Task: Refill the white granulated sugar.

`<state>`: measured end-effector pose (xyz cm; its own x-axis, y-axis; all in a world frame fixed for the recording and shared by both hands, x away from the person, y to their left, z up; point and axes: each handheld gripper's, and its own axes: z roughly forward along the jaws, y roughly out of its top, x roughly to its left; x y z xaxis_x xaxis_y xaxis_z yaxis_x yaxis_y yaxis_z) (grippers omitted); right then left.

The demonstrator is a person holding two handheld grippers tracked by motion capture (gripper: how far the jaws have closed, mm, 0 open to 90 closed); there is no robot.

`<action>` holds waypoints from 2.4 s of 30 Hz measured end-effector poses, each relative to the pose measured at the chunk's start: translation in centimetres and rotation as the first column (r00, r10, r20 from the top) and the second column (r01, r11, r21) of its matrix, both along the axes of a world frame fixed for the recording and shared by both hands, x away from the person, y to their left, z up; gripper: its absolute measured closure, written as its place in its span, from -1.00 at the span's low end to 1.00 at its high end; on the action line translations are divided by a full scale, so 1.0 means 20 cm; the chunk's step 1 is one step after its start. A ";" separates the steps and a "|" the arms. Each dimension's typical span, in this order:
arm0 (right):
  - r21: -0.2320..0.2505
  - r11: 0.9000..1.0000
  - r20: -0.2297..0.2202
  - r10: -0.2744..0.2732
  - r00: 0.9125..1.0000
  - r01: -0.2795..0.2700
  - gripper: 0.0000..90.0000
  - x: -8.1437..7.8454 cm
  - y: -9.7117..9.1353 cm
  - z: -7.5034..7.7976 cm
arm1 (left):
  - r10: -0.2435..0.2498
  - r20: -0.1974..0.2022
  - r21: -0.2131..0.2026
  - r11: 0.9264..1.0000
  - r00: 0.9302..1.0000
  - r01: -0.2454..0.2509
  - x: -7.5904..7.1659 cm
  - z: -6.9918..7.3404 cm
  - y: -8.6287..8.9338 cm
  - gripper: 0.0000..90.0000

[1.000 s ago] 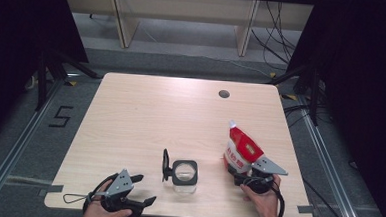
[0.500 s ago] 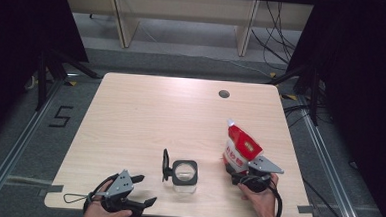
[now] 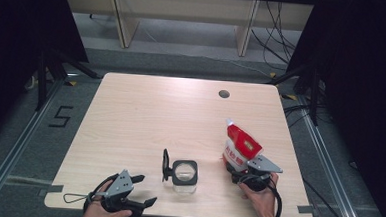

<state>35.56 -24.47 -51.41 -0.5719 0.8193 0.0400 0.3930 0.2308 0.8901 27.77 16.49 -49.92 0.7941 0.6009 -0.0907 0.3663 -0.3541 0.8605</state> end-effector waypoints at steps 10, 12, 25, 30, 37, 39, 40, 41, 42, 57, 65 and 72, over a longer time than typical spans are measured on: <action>-0.047 0.999 0.078 0.017 0.997 -0.013 -0.31 0.02 -0.01 0.00 | -0.011 0.017 0.018 1.000 1.000 0.011 0.00 0.01 0.01 -0.60; -0.037 0.999 0.076 0.013 0.997 -0.010 -0.29 0.02 0.00 0.00 | -0.023 0.026 0.022 1.000 0.999 0.022 0.01 0.01 0.01 -0.60; -0.040 0.999 0.083 0.018 0.996 -0.014 -0.24 -0.01 0.02 0.01 | -0.003 0.008 0.004 1.000 1.000 0.003 0.00 0.01 0.02 -0.60; -0.056 0.998 0.130 0.046 0.990 -0.039 -0.24 -0.05 0.03 0.06 | -0.011 0.026 0.009 1.000 1.000 0.011 0.01 0.01 0.02 -0.60; -0.133 0.988 0.209 0.101 0.973 -0.074 -0.24 -0.15 0.02 0.20 | 0.017 0.007 0.009 1.000 1.000 -0.017 0.01 0.01 0.03 -0.61; -0.209 0.975 0.247 0.125 0.961 -0.073 -0.24 -0.18 0.01 0.23 | 0.028 0.005 -0.004 1.000 1.000 -0.028 0.01 0.01 0.03 -0.61; -0.227 0.971 0.257 0.132 0.957 -0.073 -0.24 -0.19 0.00 0.23 | 0.029 0.006 -0.002 1.000 1.000 -0.029 0.01 0.01 0.03 -0.61; -0.227 0.971 0.257 0.132 0.957 -0.073 -0.24 -0.19 0.00 0.23 | 0.029 0.006 -0.002 1.000 1.000 -0.029 0.01 0.01 0.03 -0.62; -0.253 0.964 0.254 0.143 0.957 -0.077 -0.24 -0.22 0.00 0.25 | 0.030 0.007 -0.001 1.000 1.000 -0.030 0.01 0.01 0.03 -0.62; -0.565 0.822 0.276 0.275 0.921 -0.076 -0.23 -0.38 0.07 0.28 | 0.029 0.008 -0.001 1.000 1.000 -0.029 0.01 0.01 0.02 -0.62; -0.689 0.722 0.258 0.325 0.910 -0.062 -0.23 -0.41 0.11 0.25 | 0.026 0.019 0.016 1.000 0.999 -0.026 0.01 0.01 0.03 -0.62; -0.775 0.632 0.276 0.353 0.894 -0.010 -0.23 -0.41 0.13 0.25 | 0.013 0.035 0.026 1.000 0.999 -0.013 0.02 0.02 0.03 -0.62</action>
